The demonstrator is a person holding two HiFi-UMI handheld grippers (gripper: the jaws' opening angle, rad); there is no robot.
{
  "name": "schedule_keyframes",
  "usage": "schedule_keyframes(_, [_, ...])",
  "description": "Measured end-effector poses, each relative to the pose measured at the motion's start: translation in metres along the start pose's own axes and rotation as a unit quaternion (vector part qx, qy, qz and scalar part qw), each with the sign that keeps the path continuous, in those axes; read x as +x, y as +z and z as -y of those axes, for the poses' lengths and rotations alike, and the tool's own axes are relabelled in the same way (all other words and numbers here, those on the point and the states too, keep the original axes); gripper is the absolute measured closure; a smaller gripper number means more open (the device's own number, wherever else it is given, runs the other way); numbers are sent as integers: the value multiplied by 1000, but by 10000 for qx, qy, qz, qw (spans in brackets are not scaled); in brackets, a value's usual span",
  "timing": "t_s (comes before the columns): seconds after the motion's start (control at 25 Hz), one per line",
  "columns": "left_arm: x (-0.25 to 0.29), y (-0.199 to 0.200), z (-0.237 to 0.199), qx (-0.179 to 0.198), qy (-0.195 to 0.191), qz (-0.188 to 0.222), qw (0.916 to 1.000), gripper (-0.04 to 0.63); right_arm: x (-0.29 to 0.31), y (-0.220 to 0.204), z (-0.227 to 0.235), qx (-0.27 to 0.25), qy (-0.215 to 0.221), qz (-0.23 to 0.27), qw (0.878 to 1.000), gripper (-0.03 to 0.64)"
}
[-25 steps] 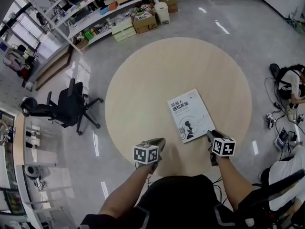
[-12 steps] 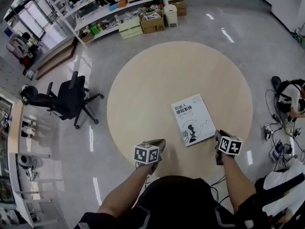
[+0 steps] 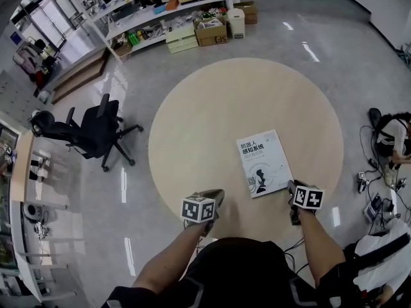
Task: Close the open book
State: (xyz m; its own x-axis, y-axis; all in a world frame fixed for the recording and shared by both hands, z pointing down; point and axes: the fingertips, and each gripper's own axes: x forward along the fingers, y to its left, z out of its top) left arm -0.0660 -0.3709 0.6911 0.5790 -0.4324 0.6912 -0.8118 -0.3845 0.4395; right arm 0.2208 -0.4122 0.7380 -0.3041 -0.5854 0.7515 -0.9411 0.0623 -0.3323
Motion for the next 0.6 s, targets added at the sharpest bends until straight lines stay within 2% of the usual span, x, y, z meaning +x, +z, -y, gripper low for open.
schedule_keyframes(0.28, [4, 5, 3, 68, -62, 21, 10000, 609, 1, -16, -17, -89, 80, -124, 9999, 523])
schedule_keyframes(0.44, [10, 5, 11, 95, -93, 27, 9999, 609, -2, -28, -32, -199, 275, -228, 9992, 523])
schedule_keyframes(0.6, [10, 12, 22, 129, -144, 85, 9998, 609, -16, -19, -36, -372, 368, -117, 9986, 523])
